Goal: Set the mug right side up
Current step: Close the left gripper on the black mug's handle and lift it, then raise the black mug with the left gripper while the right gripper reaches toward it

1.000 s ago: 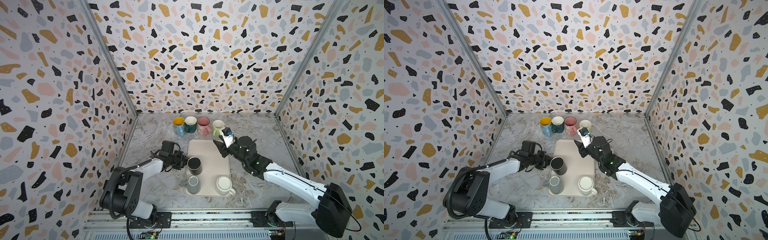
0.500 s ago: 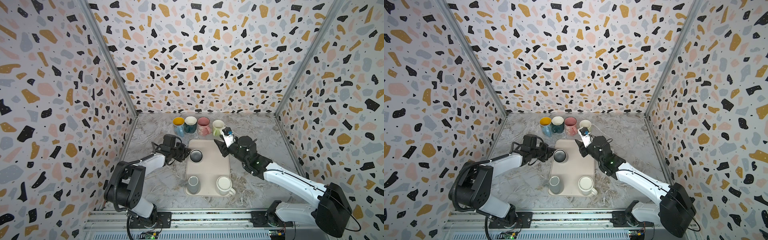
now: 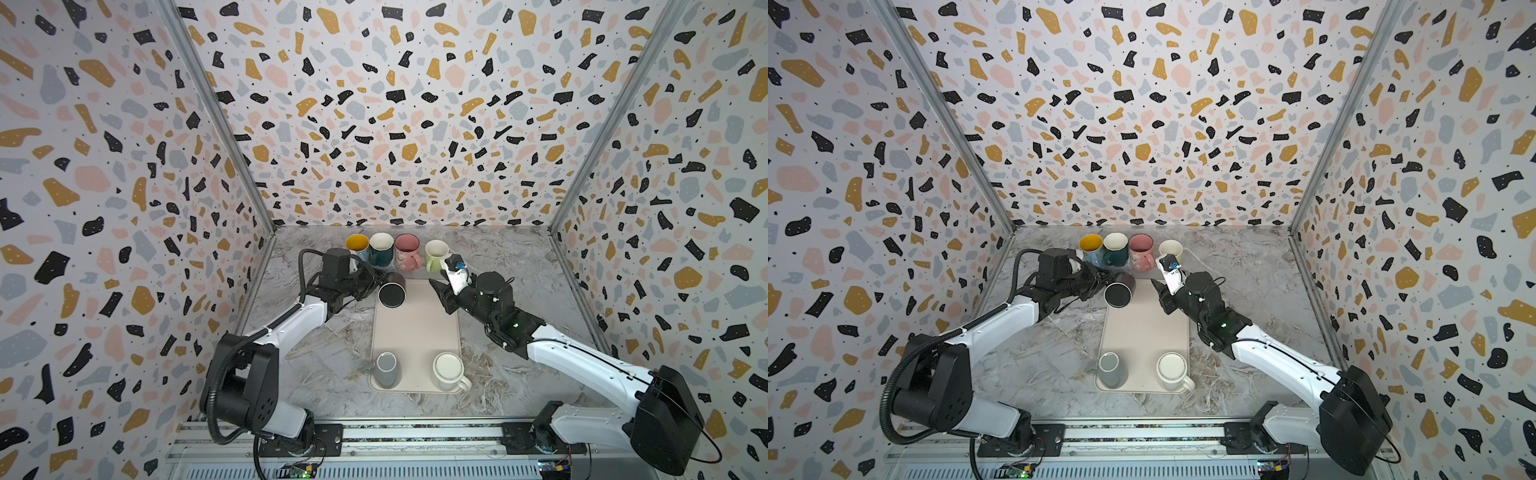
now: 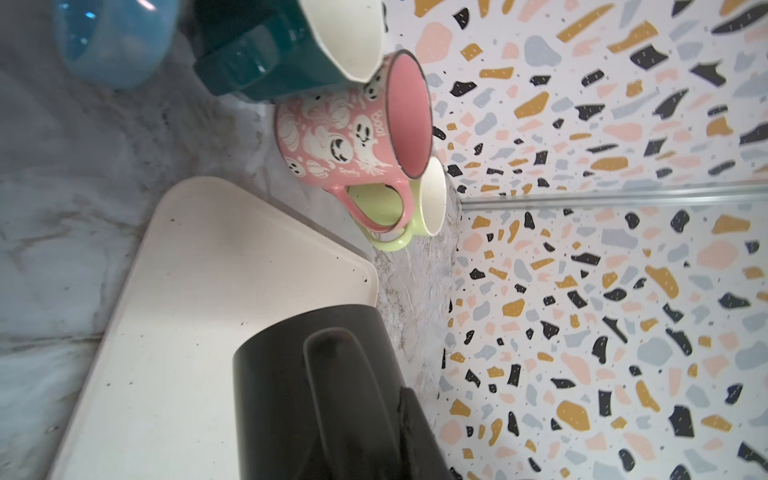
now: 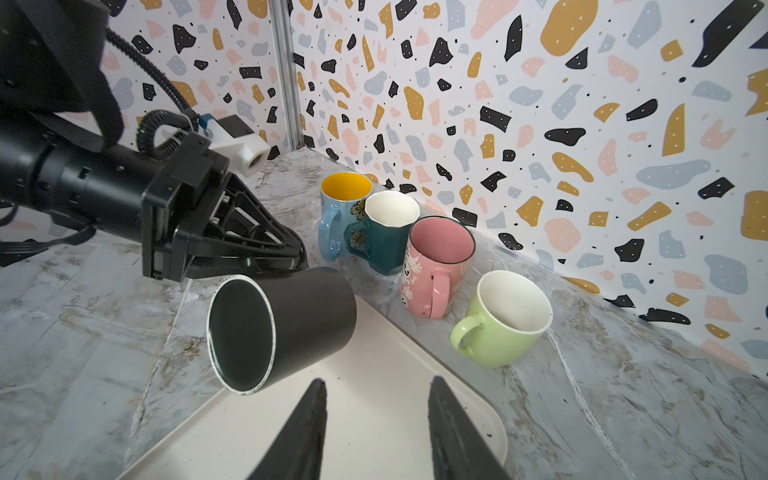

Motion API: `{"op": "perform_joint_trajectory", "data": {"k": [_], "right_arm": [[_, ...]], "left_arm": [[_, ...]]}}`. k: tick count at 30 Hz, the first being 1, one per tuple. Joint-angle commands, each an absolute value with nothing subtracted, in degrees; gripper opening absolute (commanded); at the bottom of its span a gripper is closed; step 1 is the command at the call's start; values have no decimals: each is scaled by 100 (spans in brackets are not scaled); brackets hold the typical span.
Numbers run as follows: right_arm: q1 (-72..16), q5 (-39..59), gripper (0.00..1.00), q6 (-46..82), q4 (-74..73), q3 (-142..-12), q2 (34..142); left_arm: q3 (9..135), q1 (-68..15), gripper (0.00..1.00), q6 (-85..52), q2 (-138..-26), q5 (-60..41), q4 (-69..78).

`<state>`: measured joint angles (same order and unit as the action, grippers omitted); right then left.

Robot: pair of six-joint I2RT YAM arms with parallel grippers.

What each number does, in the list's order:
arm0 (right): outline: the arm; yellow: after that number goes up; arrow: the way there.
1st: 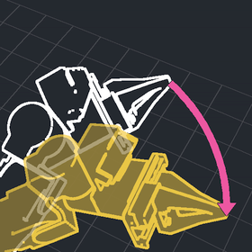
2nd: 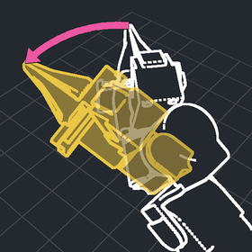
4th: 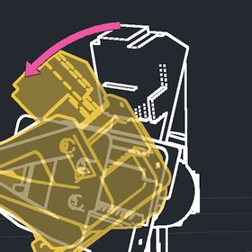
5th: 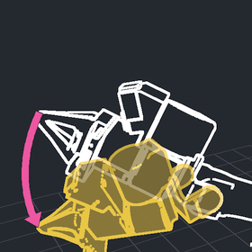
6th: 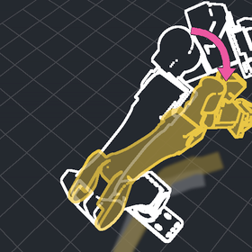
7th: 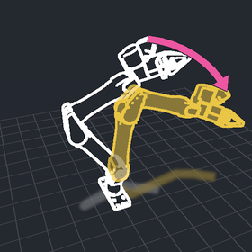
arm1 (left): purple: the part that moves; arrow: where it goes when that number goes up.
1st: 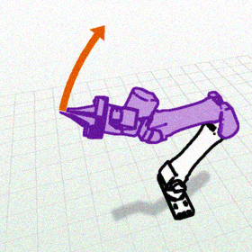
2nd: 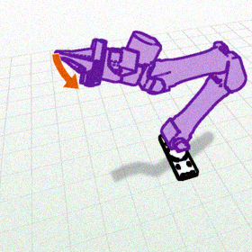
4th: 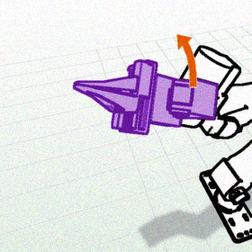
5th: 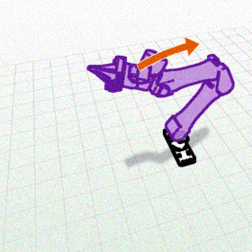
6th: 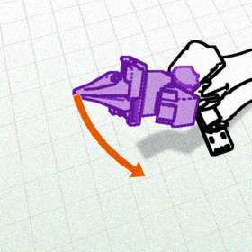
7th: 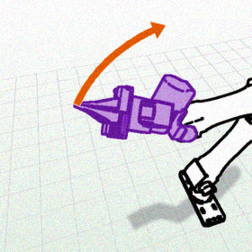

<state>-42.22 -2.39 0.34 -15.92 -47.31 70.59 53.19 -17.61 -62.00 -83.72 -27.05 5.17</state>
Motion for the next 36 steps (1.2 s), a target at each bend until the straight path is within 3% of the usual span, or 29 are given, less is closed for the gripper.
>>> {"op": "perform_joint_trajectory", "data": {"k": [1,7,14,27,36], "right_arm": [[-4201,-303,42,33,-1465,-4957,6884],[-4201,-298,42,0,-1347,-5056,6854],[-4201,-206,42,23,-1198,-5155,6720],[-4201,145,41,129,-735,-5516,6627],[-4008,1557,36,477,635,-6788,7121]], "left_arm": [[5587,-1935,0,-4947,-7914,-2965,994],[5813,-2228,0,-3242,-7416,-2395,458],[5506,-2696,0,-2135,-6967,-1437,868],[3850,-3627,0,-1108,-6039,-195,3712],[2809,-3932,0,-364,-5954,276,5732]]}}
